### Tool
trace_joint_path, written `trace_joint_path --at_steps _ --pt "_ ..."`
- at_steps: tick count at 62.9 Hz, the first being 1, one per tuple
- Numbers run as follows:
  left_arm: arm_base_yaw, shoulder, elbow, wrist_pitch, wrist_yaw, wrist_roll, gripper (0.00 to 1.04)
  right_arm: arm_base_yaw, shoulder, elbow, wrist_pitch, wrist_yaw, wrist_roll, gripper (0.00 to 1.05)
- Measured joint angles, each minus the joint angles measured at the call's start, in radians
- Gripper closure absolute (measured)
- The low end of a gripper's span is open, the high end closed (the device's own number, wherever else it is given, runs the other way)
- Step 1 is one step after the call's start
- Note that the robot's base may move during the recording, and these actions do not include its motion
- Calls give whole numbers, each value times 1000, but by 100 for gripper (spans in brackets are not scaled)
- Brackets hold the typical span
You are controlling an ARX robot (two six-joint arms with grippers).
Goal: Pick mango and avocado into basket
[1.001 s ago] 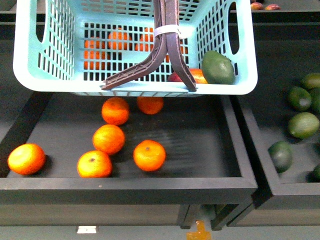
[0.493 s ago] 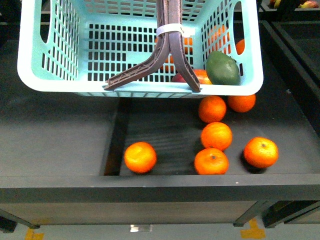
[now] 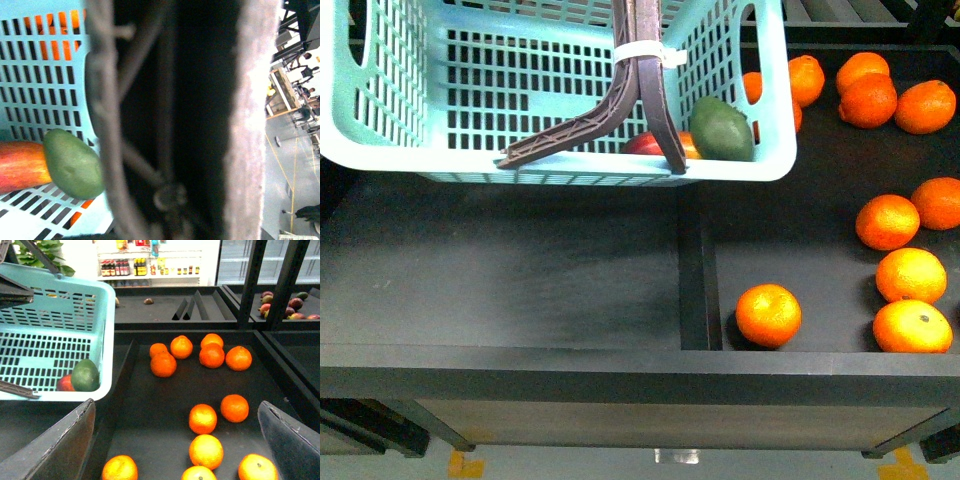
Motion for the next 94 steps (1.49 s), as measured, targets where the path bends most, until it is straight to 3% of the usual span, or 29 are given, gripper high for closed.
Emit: trace_joint_path --at_steps 2,6,11,19,27,36,46,62,75,84,94 --pt "-9 0 -13 41 -78 -25 93 0 0 0 0 0 0 9" --pt "-34 19 -37 217 -389 -208 93 0 0 0 0 1 0 9" --pt "-43 77 24 292 -693 -409 93 0 0 0 0 1 0 9" --pt "11 185 206 260 -911 -573 93 0 0 0 0 7 0 9" --pt "74 301 368 218 -1020 -701 93 0 0 0 0 7 0 9" --pt "148 443 517 136 -1086 -847 93 0 0 0 0 5 0 9" --pt "175 529 594 27 -1081 -971 93 0 0 0 0 5 0 9" --pt "169 542 584 -29 -1021 -1108 93 0 0 0 0 5 0 9" --pt "154 485 458 -50 -1004 -1170 93 0 0 0 0 5 0 9" --pt "148 468 460 -159 -940 -1182 61 0 0 0 0 5 0 9" --pt "138 405 472 -366 -970 -1163 26 0 0 0 0 5 0 9"
